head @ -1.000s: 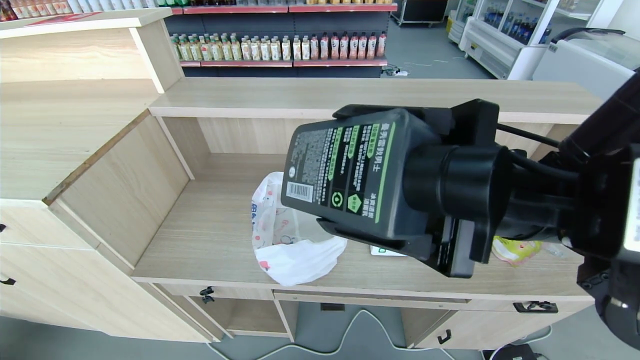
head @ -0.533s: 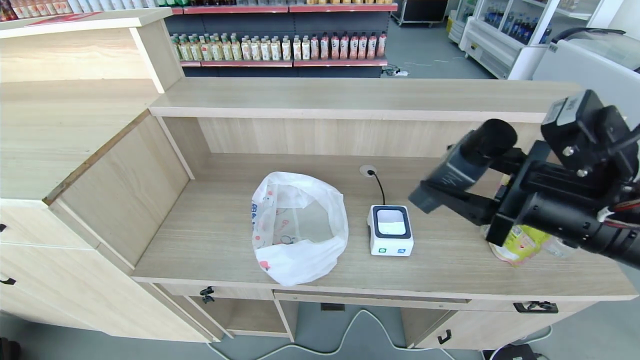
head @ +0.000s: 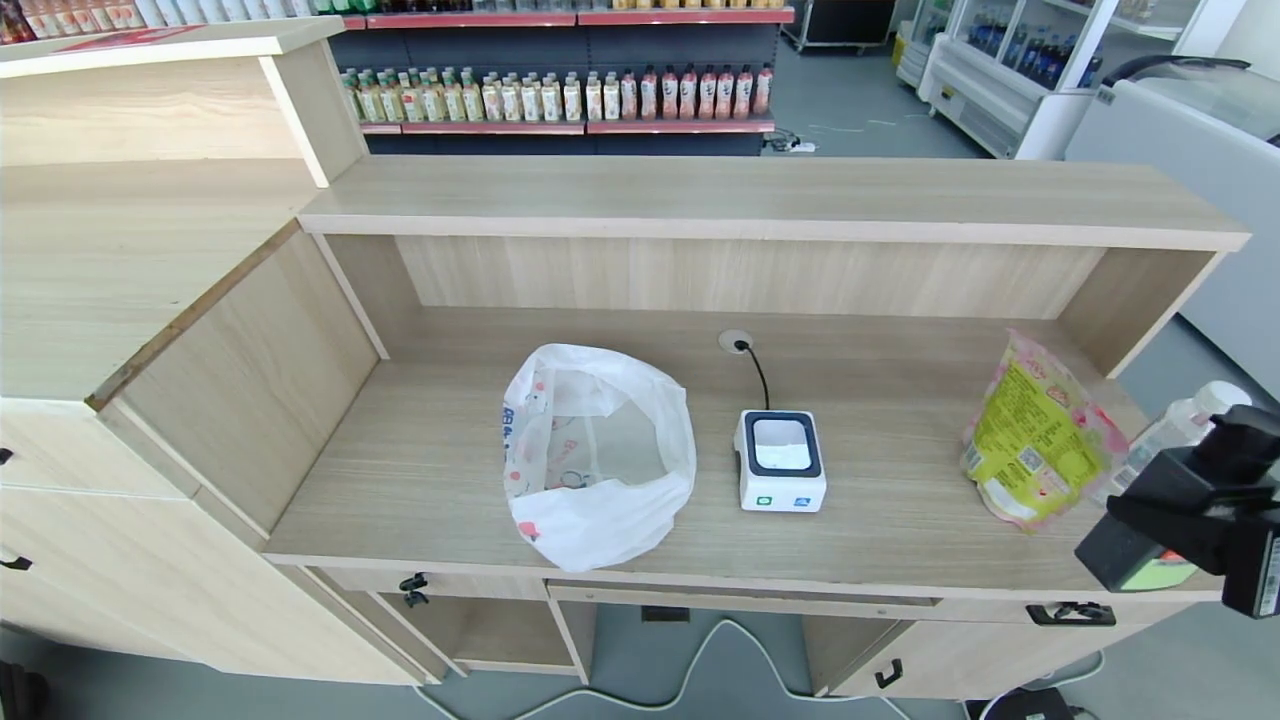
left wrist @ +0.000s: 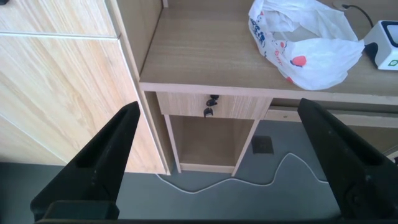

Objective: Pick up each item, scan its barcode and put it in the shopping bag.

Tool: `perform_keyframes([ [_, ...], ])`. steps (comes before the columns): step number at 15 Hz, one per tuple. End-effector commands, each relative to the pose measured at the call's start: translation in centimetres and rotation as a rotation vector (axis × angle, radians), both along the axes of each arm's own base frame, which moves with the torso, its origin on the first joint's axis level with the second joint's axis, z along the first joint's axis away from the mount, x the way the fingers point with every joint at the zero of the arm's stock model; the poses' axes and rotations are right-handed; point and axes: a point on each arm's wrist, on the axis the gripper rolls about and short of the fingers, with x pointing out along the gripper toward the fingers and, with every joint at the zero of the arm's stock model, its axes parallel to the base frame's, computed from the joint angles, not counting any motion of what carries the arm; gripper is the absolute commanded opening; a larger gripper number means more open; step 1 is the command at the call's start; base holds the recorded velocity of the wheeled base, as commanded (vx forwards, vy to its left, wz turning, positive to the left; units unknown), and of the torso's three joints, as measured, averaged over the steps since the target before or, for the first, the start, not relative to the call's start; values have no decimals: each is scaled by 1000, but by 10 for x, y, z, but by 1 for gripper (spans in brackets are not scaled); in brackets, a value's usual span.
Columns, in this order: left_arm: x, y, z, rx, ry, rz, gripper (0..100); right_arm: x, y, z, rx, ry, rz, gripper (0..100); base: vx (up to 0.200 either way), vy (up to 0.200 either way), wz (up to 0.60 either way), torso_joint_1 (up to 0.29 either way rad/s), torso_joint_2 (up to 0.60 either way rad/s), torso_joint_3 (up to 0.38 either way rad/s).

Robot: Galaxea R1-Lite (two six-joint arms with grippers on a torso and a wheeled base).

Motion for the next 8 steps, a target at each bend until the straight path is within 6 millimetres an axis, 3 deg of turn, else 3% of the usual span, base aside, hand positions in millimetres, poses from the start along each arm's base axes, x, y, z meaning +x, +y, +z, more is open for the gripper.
perform_keyframes([
  [1,0,0,0,-2,0,0,100,-15,-4,0,-12,-40,-25,0,0,0,0,0,0,0],
  [8,0,0,0,0,0,-1,100,-24,-13,-3,-185,-8,-46,0,0,0,0,0,0,0],
])
